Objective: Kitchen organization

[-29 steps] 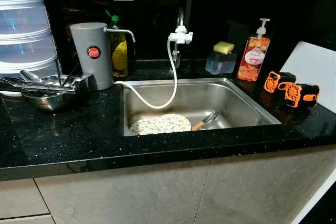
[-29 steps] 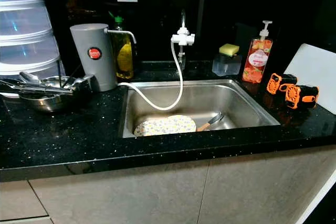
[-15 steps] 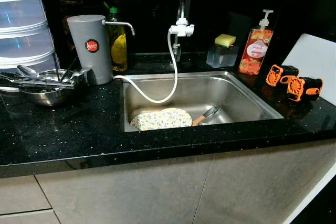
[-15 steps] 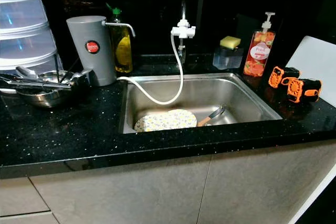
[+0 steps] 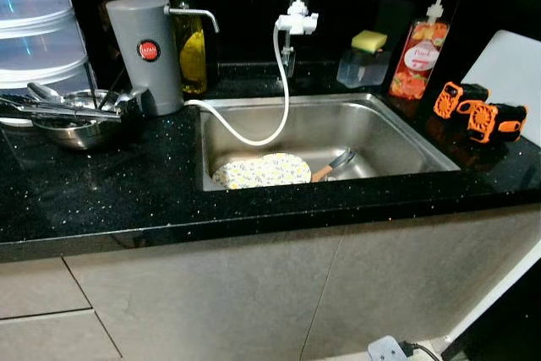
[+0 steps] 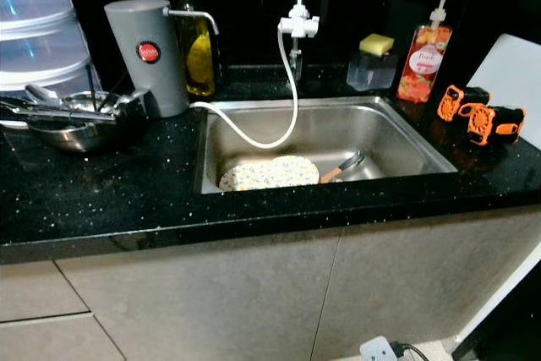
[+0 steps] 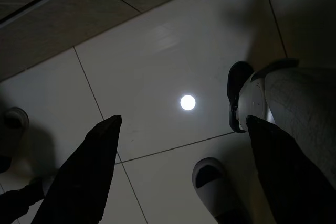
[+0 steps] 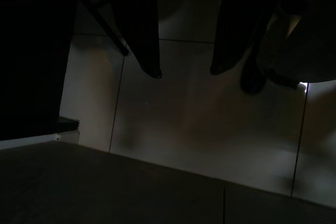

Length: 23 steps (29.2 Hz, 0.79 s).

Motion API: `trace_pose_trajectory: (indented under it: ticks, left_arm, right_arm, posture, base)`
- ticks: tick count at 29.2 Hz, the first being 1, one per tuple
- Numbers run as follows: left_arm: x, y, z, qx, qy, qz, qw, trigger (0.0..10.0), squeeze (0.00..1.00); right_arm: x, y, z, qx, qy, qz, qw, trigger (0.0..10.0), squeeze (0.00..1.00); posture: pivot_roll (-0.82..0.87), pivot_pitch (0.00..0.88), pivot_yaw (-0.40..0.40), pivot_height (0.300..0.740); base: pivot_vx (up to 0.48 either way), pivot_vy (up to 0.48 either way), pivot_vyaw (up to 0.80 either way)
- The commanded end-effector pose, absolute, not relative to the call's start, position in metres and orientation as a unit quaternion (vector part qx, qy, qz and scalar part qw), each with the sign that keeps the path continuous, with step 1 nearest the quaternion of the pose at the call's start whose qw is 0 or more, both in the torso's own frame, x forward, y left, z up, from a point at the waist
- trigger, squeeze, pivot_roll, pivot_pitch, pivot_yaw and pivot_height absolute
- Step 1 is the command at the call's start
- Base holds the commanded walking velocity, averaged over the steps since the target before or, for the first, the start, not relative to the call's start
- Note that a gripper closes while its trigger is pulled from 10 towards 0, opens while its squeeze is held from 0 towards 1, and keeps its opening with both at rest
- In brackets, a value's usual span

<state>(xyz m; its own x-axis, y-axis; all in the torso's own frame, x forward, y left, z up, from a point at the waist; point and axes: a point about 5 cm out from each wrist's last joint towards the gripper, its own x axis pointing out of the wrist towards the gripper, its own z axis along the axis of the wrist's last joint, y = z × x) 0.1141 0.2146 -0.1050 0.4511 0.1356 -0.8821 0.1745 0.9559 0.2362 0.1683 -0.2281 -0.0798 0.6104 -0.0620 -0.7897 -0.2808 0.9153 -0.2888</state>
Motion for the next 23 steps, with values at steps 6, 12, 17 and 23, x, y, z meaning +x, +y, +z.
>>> trace_pose_trajectory:
  ticks: [6,12,17,23]
  left_arm:
    - [0.1111,0.2149,-0.1059,0.148,0.528,-0.014,0.836,10.0,0.00]
    - [0.1103,0.2151,-0.1061,0.147,0.529,-0.013,0.836,10.0,0.00]
    - [0.1097,0.2151,-0.1062,0.146,0.530,-0.013,0.835,10.0,0.00]
    - [0.1092,0.2150,-0.1064,0.145,0.530,-0.012,0.835,10.0,0.00]
  right_arm:
    - [0.1634,-0.2286,-0.0820,-0.195,0.445,0.061,0.872,10.0,0.00]
    - [0.1626,-0.2285,-0.0824,-0.195,0.446,0.062,0.871,10.0,0.00]
    - [0.1622,-0.2284,-0.0826,-0.195,0.447,0.062,0.871,10.0,0.00]
    - [0.1622,-0.2282,-0.0826,-0.195,0.447,0.063,0.871,10.0,0.00]
  posture:
    - [-0.01,0.000,-0.062,0.740]
    - [0.00,0.000,-0.063,0.740]
    - [0.00,0.000,-0.063,0.740]
    - [0.00,0.000,-0.065,0.740]
  base:
    - [0.000,0.000,0.00]
    - [0.000,0.000,0.00]
    - [0.000,0.000,0.00]
    - [0.000,0.000,0.00]
